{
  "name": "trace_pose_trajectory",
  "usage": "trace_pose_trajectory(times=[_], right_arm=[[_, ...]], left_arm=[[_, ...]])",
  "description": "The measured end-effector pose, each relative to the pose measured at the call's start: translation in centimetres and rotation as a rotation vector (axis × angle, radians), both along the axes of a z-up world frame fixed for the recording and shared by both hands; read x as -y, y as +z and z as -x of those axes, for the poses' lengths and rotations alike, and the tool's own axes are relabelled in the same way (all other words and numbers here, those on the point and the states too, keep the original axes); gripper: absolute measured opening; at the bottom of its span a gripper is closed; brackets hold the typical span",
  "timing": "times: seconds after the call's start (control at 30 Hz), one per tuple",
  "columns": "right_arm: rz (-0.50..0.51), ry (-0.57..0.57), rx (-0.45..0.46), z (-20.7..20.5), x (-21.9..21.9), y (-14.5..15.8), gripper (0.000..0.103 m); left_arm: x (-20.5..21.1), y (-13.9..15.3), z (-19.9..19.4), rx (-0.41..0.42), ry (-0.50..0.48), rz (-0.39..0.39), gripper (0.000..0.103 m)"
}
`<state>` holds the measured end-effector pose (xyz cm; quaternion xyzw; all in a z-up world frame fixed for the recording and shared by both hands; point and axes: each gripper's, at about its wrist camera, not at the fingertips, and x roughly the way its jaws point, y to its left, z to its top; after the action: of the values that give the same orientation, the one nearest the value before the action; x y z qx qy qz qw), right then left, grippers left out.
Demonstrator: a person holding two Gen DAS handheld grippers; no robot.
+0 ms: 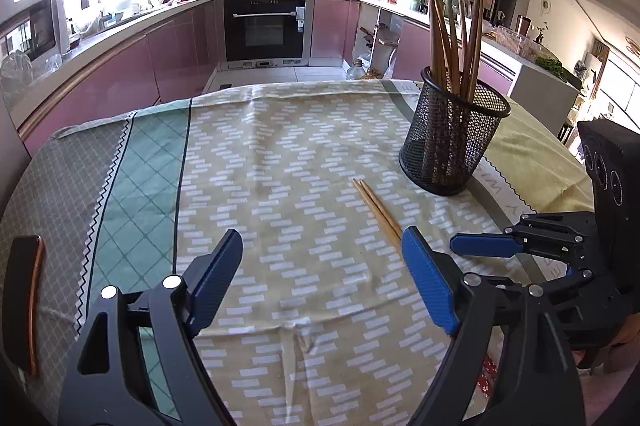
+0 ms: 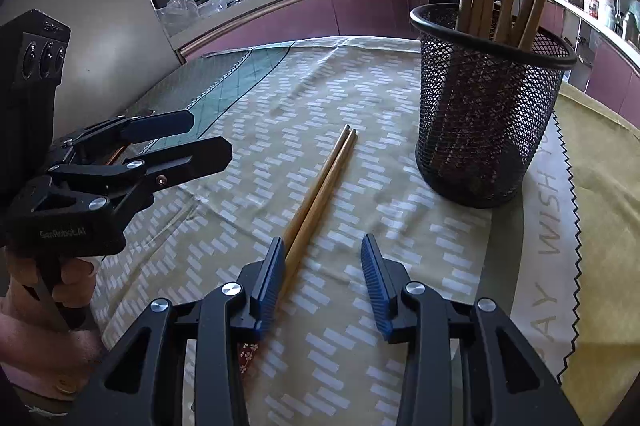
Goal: Organize utensils
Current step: 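Move both open grippers back to the remaining loose chopsticks, then close the left gripper on a chopstick while the right gripper grasps another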
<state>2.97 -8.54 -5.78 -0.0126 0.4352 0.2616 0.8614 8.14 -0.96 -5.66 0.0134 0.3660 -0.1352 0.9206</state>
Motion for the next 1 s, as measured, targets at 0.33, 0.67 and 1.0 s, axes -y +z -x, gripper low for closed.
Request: trace_pose_trajectory(times=[0.33,0.67,1.0], right_arm=[[0.015,-0.01,0.002,-0.2,0.0,0.1,0.038],[0.012,-0.009,-0.015,-0.5,0.6,0.2,0.033],[0.019,-0.002,-0.027,-0.8,1.1,0.2,0.025]], left_arm=[[0.5,-0.2,0.2,-0.006,-0.017,-0.014,0.081],[1.4,-0.8,0.1,-0.026,-0.04,-0.028,0.081],[2.2,-1.5,-0.1,-0.052,-0.069,-0.042,0.08]])
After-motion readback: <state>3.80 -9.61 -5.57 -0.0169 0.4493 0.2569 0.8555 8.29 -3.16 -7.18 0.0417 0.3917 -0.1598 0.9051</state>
